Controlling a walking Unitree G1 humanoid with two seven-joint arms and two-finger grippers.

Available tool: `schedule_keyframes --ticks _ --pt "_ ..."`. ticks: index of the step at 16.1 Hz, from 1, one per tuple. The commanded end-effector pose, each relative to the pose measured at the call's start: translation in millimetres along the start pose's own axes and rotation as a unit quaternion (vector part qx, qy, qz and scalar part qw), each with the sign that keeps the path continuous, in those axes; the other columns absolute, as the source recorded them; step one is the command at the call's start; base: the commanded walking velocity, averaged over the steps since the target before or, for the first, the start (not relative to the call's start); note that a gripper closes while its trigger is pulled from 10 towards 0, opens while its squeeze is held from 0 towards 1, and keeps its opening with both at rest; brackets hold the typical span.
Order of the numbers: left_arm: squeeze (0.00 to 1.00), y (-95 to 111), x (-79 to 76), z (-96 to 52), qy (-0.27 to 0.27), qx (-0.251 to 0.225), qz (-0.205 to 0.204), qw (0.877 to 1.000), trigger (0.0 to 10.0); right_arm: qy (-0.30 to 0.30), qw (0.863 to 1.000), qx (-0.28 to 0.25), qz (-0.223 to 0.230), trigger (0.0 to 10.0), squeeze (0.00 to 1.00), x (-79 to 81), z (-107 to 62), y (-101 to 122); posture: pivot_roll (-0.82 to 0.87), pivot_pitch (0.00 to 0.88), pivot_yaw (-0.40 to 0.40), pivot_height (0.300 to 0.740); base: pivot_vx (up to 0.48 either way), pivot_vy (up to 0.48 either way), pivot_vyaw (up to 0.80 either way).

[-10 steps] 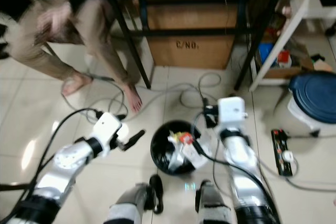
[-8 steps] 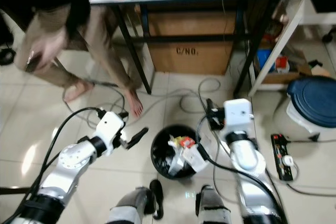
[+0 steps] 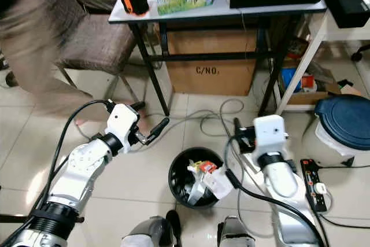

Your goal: Picking trash to rubbish bin

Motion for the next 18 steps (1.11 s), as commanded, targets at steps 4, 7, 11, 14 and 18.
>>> schedule_keyframes --ticks 4,7,11,14,18 --pt "0.0 -4.2 -10.1 -0.8 0.016 0.016 -0.021 1.0 10.0 -0.005 1.0 -0.008 0.021 10.0 0.0 13.9 3.0 5.0 -0.1 0.15 0.124 0.74 0.0 0.0 0.26" --pt "0.0 -3.6 -19.9 1.1 0.007 0.014 -0.025 1.0 10.0 0.004 1.0 -0.005 0.018 10.0 0.0 21.3 5.4 3.5 -0.1 0.145 0.112 0.74 0.0 0.0 0.56" --pt "0.0 -3.8 -22.9 3.7 0.011 0.016 -0.041 0.999 10.0 0.003 1.0 -0.004 0.018 10.0 0.0 21.7 11.6 5.7 -0.1 0.125 0.092 0.74 0.0 0.0 0.24" --pt "0.0 -3.7 -20.2 5.6 0.022 0.018 -0.039 0.999 10.0 0.005 1.0 -0.003 0.016 10.0 0.0 24.0 14.0 5.0 -0.09 0.115 0.083 0.74 0.0 0.0 0.0" --pt "0.0 -1.1 -22.8 8.5 0.024 0.014 -0.055 0.998 10.0 0.006 1.0 -0.002 0.019 10.0 0.0 25.8 16.0 3.7 -0.09 0.109 0.083 0.74 0.0 0.0 0.0"
Point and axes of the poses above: a point about 5 cm out from each wrist's last joint towards the gripper, its own z axis pointing out of the wrist towards the gripper, its own y axis along the axis of the wrist's last joint, x = y × z, the point moved 1 cm from there along z, pointing out of the wrist towards the gripper, and after that the axes turned 11 degrees about z, right-handed, at the moved point
